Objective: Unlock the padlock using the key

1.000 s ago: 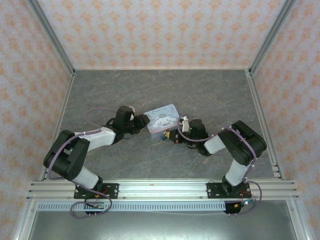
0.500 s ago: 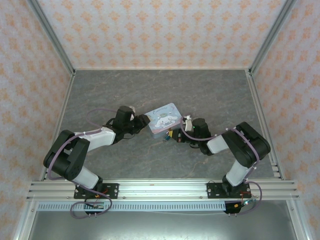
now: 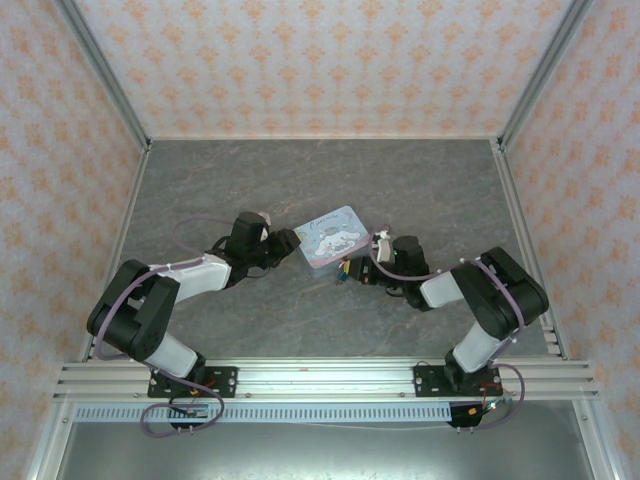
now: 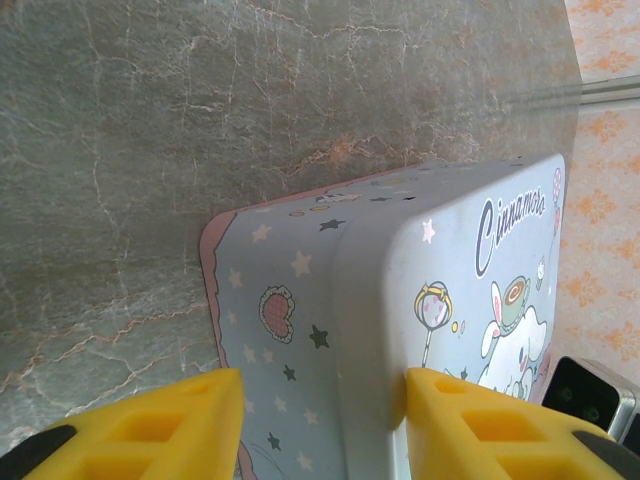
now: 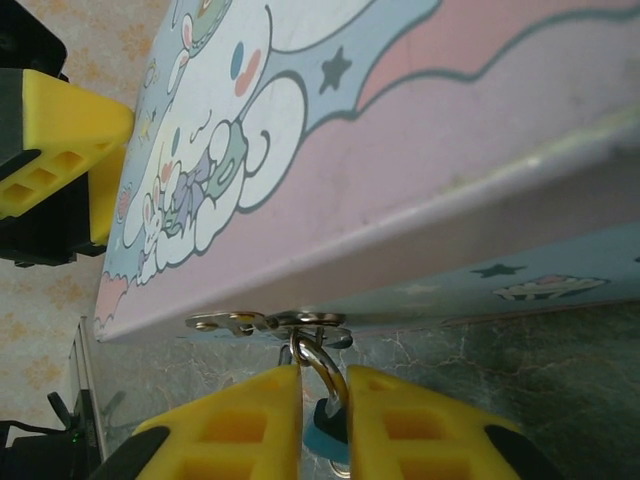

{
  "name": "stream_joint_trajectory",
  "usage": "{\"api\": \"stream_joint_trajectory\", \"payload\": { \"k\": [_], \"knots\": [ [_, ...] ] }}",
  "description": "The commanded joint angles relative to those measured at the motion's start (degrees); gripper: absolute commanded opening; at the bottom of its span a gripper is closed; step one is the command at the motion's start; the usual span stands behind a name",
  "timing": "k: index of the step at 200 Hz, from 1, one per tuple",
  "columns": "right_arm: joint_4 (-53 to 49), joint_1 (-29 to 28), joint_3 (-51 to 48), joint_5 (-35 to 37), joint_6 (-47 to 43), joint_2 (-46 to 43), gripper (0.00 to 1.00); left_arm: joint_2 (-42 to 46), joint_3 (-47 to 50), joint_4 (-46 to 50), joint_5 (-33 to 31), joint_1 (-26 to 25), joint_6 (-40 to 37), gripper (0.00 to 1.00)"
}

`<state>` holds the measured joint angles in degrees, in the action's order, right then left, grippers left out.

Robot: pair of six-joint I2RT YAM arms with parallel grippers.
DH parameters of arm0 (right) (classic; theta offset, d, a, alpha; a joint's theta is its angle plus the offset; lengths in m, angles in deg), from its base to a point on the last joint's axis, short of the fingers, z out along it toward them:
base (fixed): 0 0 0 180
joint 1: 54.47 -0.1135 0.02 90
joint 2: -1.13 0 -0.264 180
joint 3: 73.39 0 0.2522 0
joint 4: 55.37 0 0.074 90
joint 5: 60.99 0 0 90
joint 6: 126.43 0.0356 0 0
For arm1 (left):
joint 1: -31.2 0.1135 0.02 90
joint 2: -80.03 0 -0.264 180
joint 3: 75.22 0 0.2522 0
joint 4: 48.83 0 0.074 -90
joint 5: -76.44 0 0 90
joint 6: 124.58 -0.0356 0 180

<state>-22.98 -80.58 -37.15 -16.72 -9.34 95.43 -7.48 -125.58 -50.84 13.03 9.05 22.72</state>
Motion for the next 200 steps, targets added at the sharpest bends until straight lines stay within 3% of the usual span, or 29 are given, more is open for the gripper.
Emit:
{"api": "stream_joint_trajectory", "payload": {
  "k": [1, 33, 77, 95, 118, 150, 200],
  "knots": [
    [-0.20, 0.58, -0.15, -2.93, -1.36, -2.13, 0.22, -0.87, 1.09, 7.31, -3.73, 0.42, -1.20, 0.45],
    [-0.71, 0.99, -0.42, -4.05, -1.79, -2.90, 0.33, -0.37, 1.00, 7.77, -3.82, 0.39, -1.39, 0.45],
    [-2.34, 1.19, 0.15, -3.43, -1.58, -2.29, 0.38, -0.30, 1.00, 7.68, -3.69, 0.36, -1.31, 0.44],
    [-3.08, 1.36, 0.71, -3.68, -1.61, -1.78, 0.33, -0.04, 1.02, 7.91, -3.70, 0.36, -1.39, 0.45],
    [-3.49, 1.45, 1.16, -4.10, -1.53, -1.01, 0.15, 0.23, 1.03, 8.04, -3.82, 0.36, -1.38, 0.44],
    [-3.54, 1.67, 1.32, -3.86, -1.26, -1.09, 0.00, 0.49, 0.93, 8.30, -3.92, 0.40, -1.56, 0.44],
    [-3.42, 2.13, 0.38, -2.43, -1.39, -2.53, 0.00, 0.58, 0.74, 8.78, -4.09, 0.37, -1.66, 0.44]
  ]
}}
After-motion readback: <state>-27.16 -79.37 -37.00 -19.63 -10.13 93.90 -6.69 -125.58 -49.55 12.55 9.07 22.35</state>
